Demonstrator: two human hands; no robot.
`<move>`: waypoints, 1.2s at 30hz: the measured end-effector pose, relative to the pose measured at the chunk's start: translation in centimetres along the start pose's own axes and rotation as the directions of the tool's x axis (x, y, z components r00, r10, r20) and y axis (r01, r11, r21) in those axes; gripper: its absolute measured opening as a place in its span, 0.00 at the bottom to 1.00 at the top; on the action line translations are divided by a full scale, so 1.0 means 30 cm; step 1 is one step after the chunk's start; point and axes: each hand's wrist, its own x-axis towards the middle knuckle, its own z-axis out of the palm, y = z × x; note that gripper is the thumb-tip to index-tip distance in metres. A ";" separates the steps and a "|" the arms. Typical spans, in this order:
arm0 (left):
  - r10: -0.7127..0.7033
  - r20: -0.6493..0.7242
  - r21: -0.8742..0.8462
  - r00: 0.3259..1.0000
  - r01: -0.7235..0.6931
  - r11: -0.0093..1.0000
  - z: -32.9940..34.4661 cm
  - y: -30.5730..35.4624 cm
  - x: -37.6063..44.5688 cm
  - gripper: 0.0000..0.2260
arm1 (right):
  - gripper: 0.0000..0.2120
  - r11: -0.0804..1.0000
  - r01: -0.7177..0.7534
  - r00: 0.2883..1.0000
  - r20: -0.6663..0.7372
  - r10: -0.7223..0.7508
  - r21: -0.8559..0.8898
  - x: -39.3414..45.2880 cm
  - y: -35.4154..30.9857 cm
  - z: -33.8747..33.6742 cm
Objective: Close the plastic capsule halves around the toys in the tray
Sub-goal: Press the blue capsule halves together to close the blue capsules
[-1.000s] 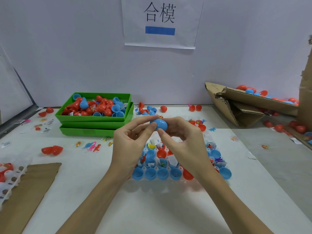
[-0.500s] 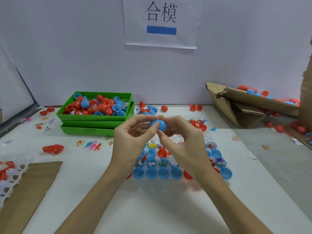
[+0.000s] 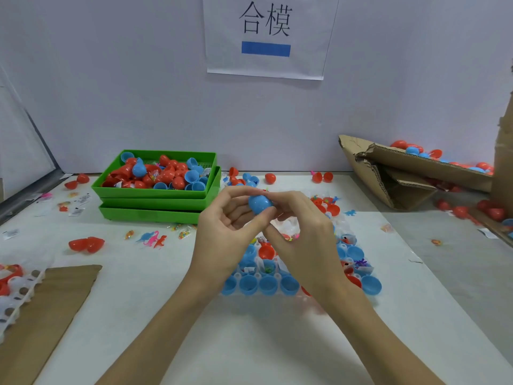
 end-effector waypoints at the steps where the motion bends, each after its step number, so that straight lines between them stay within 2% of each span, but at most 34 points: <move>1: -0.007 -0.002 -0.003 1.000 0.007 1.000 -0.006 -0.003 0.005 0.16 | 0.17 0.995 -0.053 0.998 0.032 0.051 0.087 0.004 -0.002 -0.002; 2: -0.016 0.010 -0.020 1.000 0.017 1.000 -0.014 -0.005 0.012 0.17 | 0.16 0.969 -0.136 0.989 0.077 0.123 0.205 0.010 -0.005 -0.006; 5: -0.022 0.149 -0.106 0.989 0.038 0.994 -0.038 -0.009 0.026 0.19 | 0.13 0.795 -0.355 0.934 0.215 0.285 0.492 0.027 -0.014 -0.026; 9: 0.040 0.255 -0.059 0.966 -0.026 0.998 -0.052 -0.013 0.030 0.19 | 0.17 0.691 -0.380 0.925 0.247 0.289 0.615 0.031 -0.036 -0.043; 14: 0.048 0.308 -0.016 0.950 -0.046 0.999 -0.043 -0.015 0.021 0.18 | 0.17 0.691 -0.380 0.925 0.230 0.303 0.615 0.032 -0.044 -0.044; 20: 0.019 0.313 -0.053 0.950 -0.002 0.999 -0.028 -0.014 0.010 0.20 | 0.19 0.713 -0.304 0.950 0.147 0.275 0.632 0.026 -0.058 -0.035; 26: 0.009 0.276 -0.118 0.961 0.025 0.993 -0.005 -0.008 -0.004 0.20 | 0.17 0.735 -0.269 0.955 0.073 0.288 0.623 0.024 -0.053 -0.040; 36: -0.007 0.192 -0.057 0.981 0.019 0.998 0.011 -0.020 -0.014 0.17 | 0.15 0.777 -0.277 0.953 0.059 0.297 0.565 0.025 -0.047 -0.036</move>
